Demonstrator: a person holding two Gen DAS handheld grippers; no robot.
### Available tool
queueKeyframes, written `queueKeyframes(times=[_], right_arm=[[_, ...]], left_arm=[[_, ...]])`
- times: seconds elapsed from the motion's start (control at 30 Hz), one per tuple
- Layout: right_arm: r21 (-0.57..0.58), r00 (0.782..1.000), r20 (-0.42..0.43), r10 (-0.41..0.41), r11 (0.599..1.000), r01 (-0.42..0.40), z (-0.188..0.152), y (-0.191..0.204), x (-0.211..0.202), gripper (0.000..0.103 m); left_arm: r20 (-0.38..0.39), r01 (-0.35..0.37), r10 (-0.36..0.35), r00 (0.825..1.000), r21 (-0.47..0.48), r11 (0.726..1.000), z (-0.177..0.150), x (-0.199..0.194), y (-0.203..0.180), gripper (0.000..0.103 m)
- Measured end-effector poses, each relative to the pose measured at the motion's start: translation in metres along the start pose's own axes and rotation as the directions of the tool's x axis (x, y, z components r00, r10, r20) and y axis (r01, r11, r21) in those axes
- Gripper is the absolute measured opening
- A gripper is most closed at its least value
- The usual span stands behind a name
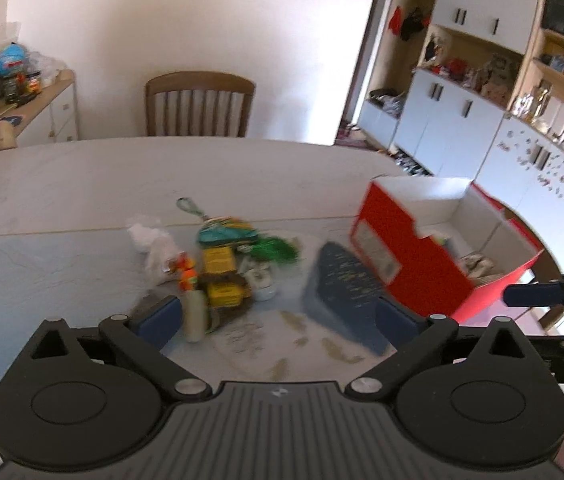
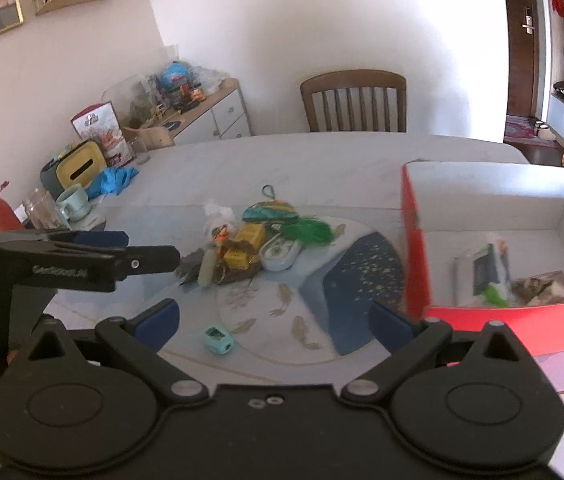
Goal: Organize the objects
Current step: 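Withdraw both grippers from the shoebox back toward the table pile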
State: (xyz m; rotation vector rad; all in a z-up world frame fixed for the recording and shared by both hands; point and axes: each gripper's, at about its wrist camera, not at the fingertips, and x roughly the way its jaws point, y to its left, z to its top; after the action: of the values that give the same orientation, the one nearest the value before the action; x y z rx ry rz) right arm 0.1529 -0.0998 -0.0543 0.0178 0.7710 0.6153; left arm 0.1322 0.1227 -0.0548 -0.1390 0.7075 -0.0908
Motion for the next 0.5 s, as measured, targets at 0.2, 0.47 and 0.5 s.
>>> queueKeyframes(times=[0.2,0.47,0.5], right_arm=[[-0.009,1.0,-0.028,0.001,1.0,-0.001,-0.008,0.017,0.025,0.1],[-0.056,0.995,-0.096,0.02,0.998,-0.025,-0.019,0.039,0.063,0.097],[-0.063,0.994,-0.109,0.021,0.998,-0.028,-0.02,0.041,0.068,0.097]], left_arm=[[-0.028,-0.048,0.049,0.998,0.023,0.999,-0.011,0.018,0.036,0.103],[-0.053,-0.107,0.108,0.993,0.02,0.994,-0.023,0.048,0.077,0.103],[-0.062,-0.104,0.105,0.993,0.017,0.994,-0.024,0.053,0.081,0.103]])
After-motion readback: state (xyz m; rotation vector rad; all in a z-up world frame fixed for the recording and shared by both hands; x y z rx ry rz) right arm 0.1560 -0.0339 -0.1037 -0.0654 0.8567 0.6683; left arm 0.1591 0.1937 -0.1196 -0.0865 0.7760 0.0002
